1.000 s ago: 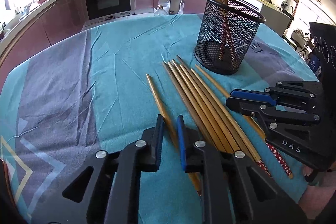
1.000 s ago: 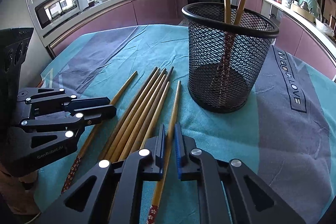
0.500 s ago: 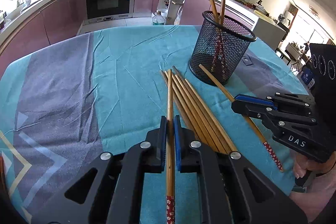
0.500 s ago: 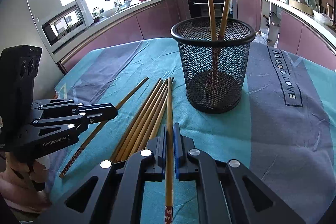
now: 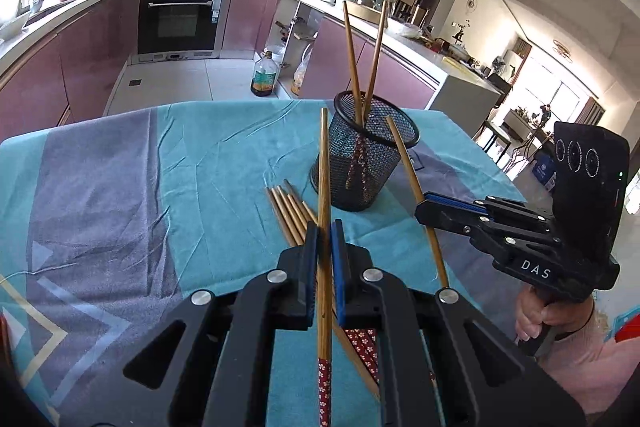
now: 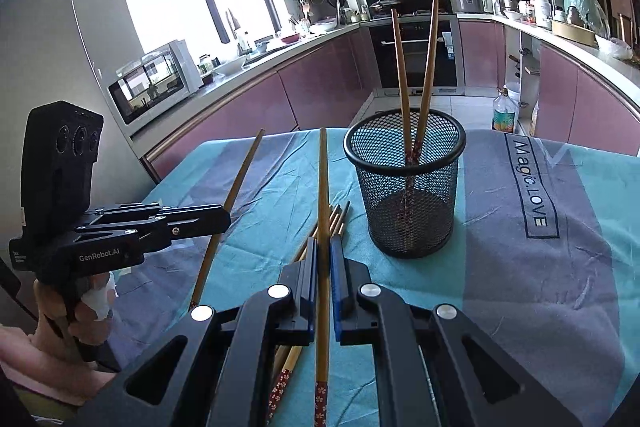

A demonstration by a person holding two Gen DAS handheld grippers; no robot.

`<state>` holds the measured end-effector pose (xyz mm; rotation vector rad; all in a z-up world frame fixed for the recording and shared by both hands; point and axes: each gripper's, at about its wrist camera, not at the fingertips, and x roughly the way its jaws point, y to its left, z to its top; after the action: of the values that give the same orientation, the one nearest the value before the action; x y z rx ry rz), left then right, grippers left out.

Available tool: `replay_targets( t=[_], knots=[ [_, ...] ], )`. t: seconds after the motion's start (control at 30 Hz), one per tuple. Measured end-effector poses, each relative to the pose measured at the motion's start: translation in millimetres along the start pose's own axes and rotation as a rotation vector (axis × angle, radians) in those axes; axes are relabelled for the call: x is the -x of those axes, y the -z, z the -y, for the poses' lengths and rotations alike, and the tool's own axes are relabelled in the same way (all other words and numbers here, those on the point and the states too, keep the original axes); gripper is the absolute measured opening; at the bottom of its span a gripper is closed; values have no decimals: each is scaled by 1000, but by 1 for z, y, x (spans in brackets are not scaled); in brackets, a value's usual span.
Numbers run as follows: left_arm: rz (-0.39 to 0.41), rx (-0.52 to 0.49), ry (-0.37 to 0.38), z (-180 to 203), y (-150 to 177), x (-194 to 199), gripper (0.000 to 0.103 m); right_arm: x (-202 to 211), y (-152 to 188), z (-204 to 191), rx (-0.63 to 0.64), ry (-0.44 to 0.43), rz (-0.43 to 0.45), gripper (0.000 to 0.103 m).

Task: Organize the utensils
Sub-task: 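Raise the left tool's chopstick upright over the holder while the right tool carries its own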

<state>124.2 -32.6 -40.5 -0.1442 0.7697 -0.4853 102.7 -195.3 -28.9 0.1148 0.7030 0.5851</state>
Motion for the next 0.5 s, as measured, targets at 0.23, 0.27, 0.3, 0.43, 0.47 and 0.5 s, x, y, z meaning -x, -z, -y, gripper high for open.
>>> replay_targets(
  t=[0.23,0.27,0.3,0.43,0.47,0.5],
  knots=[
    [74,-18,59,9,-13,29,7,20,-11,2,-1,-11,74,5],
    [84,-20,67,10,-15,33,7,22,-12,3,-1,-13,81,5],
    [93,-23,68,12,-17,36,7,23,-16,4,-2,-15,88,5],
    [128,-27,81,17,-27,47,7,30,-21,5,6,-8,120,5],
    [135,-28,84,18,-29,49,7,32,-23,6,6,-5,129,5],
    [145,-30,86,19,-32,52,7,35,-25,6,7,-4,136,5]
  ],
)
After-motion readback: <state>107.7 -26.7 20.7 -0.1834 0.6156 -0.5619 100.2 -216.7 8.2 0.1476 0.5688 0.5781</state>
